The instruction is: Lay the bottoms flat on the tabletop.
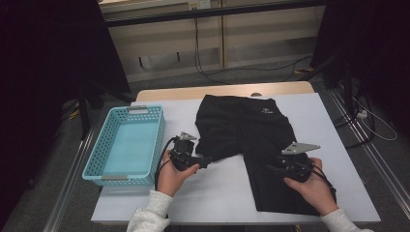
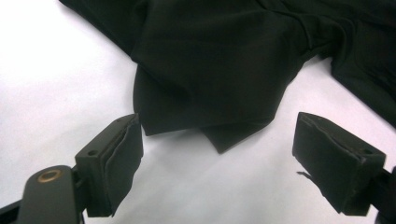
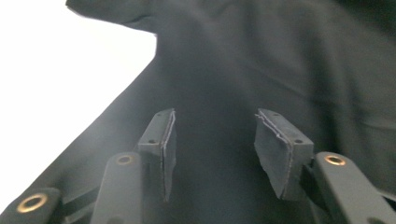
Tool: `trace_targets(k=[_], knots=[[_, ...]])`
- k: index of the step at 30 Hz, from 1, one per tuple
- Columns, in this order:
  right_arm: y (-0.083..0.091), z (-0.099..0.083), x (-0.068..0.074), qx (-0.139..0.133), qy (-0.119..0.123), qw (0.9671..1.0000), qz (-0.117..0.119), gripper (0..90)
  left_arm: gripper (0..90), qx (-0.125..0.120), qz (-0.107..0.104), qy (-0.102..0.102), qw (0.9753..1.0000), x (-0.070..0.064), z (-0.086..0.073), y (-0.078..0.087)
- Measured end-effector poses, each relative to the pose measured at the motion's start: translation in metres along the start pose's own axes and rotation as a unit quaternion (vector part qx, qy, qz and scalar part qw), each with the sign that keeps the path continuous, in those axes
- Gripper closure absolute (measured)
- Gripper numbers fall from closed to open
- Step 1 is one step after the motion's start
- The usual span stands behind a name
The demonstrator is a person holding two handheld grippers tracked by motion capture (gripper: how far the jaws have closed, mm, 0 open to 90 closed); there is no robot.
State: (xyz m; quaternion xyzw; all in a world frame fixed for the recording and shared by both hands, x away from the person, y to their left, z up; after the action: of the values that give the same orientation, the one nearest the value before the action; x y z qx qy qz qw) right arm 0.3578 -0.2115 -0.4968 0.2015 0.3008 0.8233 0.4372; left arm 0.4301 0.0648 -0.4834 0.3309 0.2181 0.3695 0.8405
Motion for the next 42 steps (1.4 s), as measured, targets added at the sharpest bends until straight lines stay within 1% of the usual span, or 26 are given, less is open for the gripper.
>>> trace_targets(k=[2, 3, 5, 8, 9, 12, 15, 18, 21, 25, 26, 29, 30, 31, 33, 34, 36, 38, 39, 40, 41, 42], knots=[[-0.007, 0.002, 0.009, 0.003, 0.003, 0.9999, 0.011, 50.4, 16.3, 0.000, 0.007, -0.003, 1.0000, 0.002, 0.000, 0.000], [-0.011, 0.003, 0.013, 0.005, 0.007, 0.9999, 0.014, 50.8, 16.3, 0.001, 0.004, 0.001, 1.0000, 0.002, -0.001, 0.000], [-0.018, 0.004, 0.023, 0.009, 0.014, 0.9995, 0.027, 51.6, 16.3, 0.001, 0.009, -0.001, 1.0000, 0.004, -0.001, 0.000], [-0.026, 0.006, 0.038, 0.010, 0.030, 0.9986, 0.042, 51.3, 16.3, -0.002, 0.016, 0.001, 0.9999, 0.006, -0.001, 0.000], [-0.028, 0.007, 0.043, 0.010, 0.034, 0.9985, 0.041, 48.8, 16.3, -0.002, 0.013, 0.003, 0.9999, 0.007, 0.000, 0.001], [-0.036, 0.005, 0.055, 0.015, 0.048, 0.9977, 0.045, 49.1, 15.5, -0.007, 0.018, 0.005, 0.9998, 0.008, 0.000, 0.001], [-0.037, 0.007, 0.058, 0.016, 0.058, 0.9977, 0.031, 56.8, 15.4, -0.006, 0.020, 0.001, 0.9998, 0.008, 0.000, 0.001], [-0.036, 0.006, 0.060, 0.015, 0.066, 0.9968, 0.041, 82.2, 15.4, -0.009, 0.021, 0.001, 0.9997, 0.008, 0.000, 0.001], [-0.034, 0.004, 0.061, 0.016, 0.061, 0.9966, 0.052, 87.5, 15.4, -0.009, 0.015, 0.006, 0.9998, 0.008, 0.001, 0.001], [-0.028, -0.001, 0.064, 0.022, 0.054, 0.9960, 0.069, 88.0, 15.4, -0.010, 0.017, 0.008, 0.9998, 0.010, 0.001, 0.002], [-0.027, -0.002, 0.066, 0.022, 0.055, 0.9956, 0.073, 87.7, 15.4, -0.011, 0.017, 0.009, 0.9998, 0.011, 0.001, 0.002], [-0.024, -0.004, 0.068, 0.026, 0.061, 0.9949, 0.076, 84.7, 15.4, -0.012, 0.020, 0.013, 0.9997, 0.013, 0.001, 0.002], [-0.023, -0.004, 0.068, 0.026, 0.063, 0.9948, 0.076, 80.8, 15.4, -0.010, 0.019, 0.009, 0.9997, 0.013, 0.001, 0.002], [-0.023, -0.003, 0.067, 0.022, 0.062, 0.9949, 0.076, 74.4, 15.3, -0.011, 0.020, 0.009, 0.9997, 0.013, 0.002, 0.002], [-0.022, 0.001, 0.065, 0.013, 0.065, 0.9955, 0.068, 64.7, 14.8, -0.014, 0.025, 0.011, 0.9995, 0.014, 0.002, 0.002], [-0.022, 0.002, 0.065, 0.008, 0.065, 0.9956, 0.067, 62.0, 14.7, -0.015, 0.027, 0.013, 0.9994, 0.014, 0.002, 0.001], [-0.020, 0.005, 0.064, -0.002, 0.062, 0.9961, 0.063, 55.2, 14.9, -0.014, 0.028, 0.009, 0.9995, 0.017, 0.002, 0.000], [-0.020, 0.007, 0.061, -0.006, 0.061, 0.9965, 0.057, 50.8, 17.0, -0.018, 0.035, 0.011, 0.9992, 0.020, 0.002, -0.002], [-0.020, 0.007, 0.060, -0.008, 0.059, 0.9967, 0.055, 48.7, 19.1, -0.012, 0.038, 0.008, 0.9992, 0.022, 0.002, -0.002], [-0.020, 0.008, 0.059, -0.010, 0.060, 0.9967, 0.054, 47.6, 22.5, -0.013, 0.044, 0.005, 0.9989, 0.024, 0.002, -0.004], [-0.020, 0.008, 0.058, -0.012, 0.060, 0.9967, 0.053, 46.7, 25.6, -0.009, 0.049, 0.005, 0.9988, 0.026, 0.001, -0.004], [-0.020, 0.008, 0.058, -0.013, 0.060, 0.9968, 0.051, 45.5, 28.6, -0.012, 0.050, 0.011, 0.9986, 0.028, 0.002, -0.005]])
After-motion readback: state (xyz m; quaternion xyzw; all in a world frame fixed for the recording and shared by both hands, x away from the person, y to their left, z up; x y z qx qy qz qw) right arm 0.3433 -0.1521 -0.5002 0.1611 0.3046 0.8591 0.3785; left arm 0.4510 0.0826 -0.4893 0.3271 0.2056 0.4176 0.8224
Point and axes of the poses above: each handheld gripper's, and its own axes: y roughly backward along the jaws, z roughly out of its top, x roughly to its left, the point moved 7 cm from there along -y, roughly forward along the jaws, and after that the axes turned 2 degrees about z, right-handed, at the moved point
